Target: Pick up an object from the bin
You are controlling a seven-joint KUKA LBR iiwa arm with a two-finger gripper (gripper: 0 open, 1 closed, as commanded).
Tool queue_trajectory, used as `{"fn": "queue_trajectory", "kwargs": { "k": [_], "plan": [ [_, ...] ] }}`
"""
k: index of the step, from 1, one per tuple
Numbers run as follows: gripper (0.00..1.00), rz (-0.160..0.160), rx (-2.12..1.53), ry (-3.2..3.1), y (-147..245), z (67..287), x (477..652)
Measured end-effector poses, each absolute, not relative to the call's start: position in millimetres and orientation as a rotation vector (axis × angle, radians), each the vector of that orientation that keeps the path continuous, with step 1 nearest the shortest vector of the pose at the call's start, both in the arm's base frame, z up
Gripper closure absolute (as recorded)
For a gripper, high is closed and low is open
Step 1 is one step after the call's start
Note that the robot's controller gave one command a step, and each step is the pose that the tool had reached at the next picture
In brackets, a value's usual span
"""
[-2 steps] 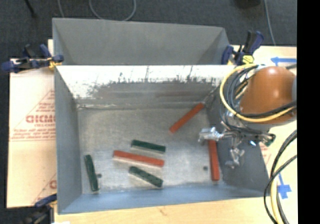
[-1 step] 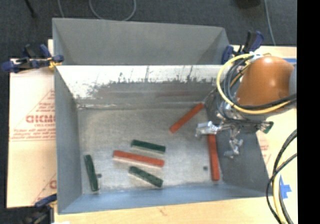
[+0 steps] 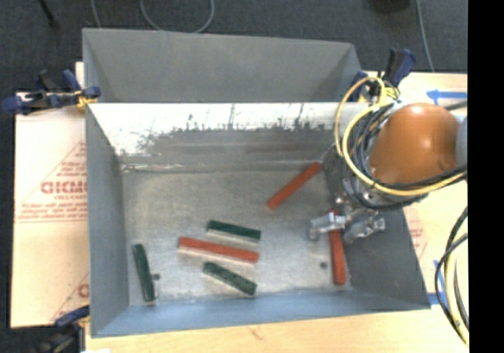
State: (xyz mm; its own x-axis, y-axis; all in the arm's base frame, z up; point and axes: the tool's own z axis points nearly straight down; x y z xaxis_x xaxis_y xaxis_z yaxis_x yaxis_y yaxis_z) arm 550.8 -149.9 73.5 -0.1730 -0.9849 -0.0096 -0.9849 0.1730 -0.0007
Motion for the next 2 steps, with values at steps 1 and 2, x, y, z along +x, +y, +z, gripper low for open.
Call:
{"fn": "queue_trajectory", "kwargs": {
  "k": [1,2],
  "plan": [
    [0.00,0.010,-2.018,2.399,-145.1,75.3,552.2],
    [1.00,0.008,-2.011,2.393,-141.7,78.0,555.0]
  ]
}}
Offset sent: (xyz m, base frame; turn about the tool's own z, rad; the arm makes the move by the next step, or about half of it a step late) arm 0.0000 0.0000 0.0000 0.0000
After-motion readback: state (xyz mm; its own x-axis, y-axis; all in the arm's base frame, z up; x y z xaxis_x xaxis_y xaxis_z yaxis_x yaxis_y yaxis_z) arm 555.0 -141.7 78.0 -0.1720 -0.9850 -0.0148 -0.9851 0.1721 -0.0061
